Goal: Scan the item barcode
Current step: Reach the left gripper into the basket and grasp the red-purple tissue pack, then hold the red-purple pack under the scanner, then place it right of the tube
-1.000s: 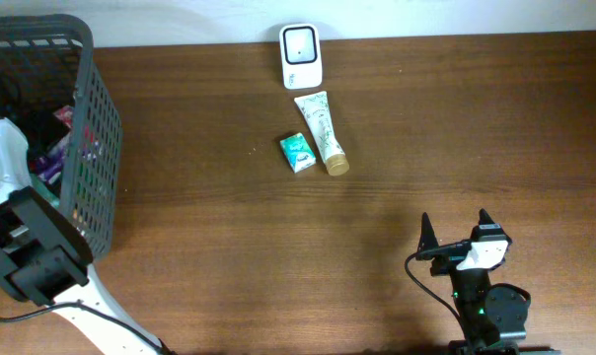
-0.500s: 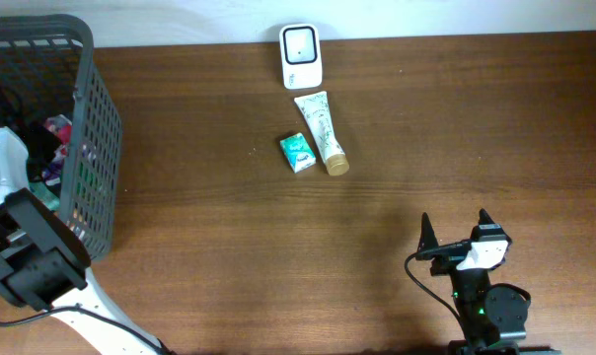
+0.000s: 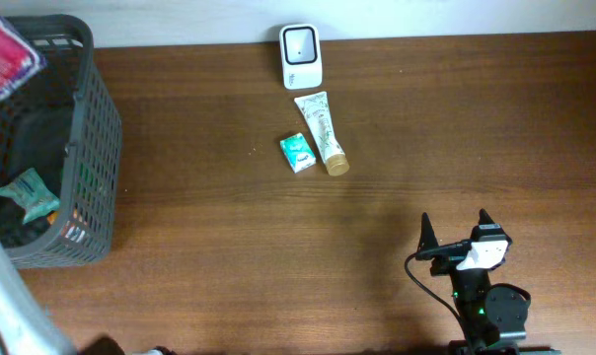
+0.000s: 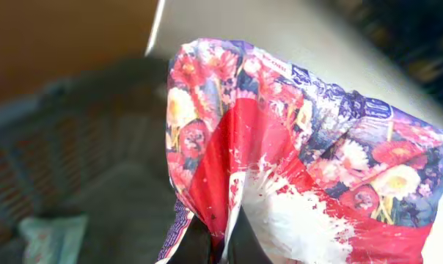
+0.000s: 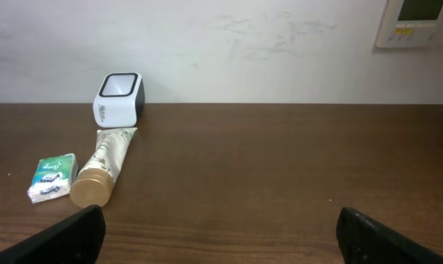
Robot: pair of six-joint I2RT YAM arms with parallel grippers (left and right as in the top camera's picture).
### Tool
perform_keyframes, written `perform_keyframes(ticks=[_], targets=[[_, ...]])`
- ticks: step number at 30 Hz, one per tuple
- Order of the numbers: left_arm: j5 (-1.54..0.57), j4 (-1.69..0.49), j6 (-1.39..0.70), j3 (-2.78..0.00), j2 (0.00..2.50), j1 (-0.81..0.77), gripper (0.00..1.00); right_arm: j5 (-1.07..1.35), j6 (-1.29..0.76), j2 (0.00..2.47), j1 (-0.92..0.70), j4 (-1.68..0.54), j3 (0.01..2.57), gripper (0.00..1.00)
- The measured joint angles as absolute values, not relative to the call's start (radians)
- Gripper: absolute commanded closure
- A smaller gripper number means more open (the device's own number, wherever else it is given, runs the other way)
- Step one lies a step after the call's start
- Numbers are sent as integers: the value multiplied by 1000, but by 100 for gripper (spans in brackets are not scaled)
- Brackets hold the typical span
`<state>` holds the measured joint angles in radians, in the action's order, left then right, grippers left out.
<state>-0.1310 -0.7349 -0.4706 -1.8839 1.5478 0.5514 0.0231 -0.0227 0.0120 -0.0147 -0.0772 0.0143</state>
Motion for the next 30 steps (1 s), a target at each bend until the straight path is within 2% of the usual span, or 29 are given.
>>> perform_keyframes(ticks=[4, 7, 11, 16, 20, 25, 30], targets=[[-297, -657, -496, -1888, 1416, 474, 100, 23, -23, 12, -15, -77, 14, 1], [-400, -634, -499, -1889, 1412, 273, 100, 23, -23, 12, -15, -77, 15, 1], [-429, -634, -499, -1889, 1483, 14, 100, 23, -22, 12, -15, -77, 14, 1], [-341, -631, -511, -1889, 1639, -232, 100, 23, -23, 12, -15, -77, 14, 1], [-208, -613, -648, -1889, 1789, -377, 100, 23, -22, 12, -15, -77, 14, 1], [-133, -504, -828, -1889, 1964, -498, 100, 23, -23, 12, -15, -77, 14, 1], [-105, -409, -870, -1889, 2136, -580, 100, 23, -23, 12, -15, -77, 14, 1]])
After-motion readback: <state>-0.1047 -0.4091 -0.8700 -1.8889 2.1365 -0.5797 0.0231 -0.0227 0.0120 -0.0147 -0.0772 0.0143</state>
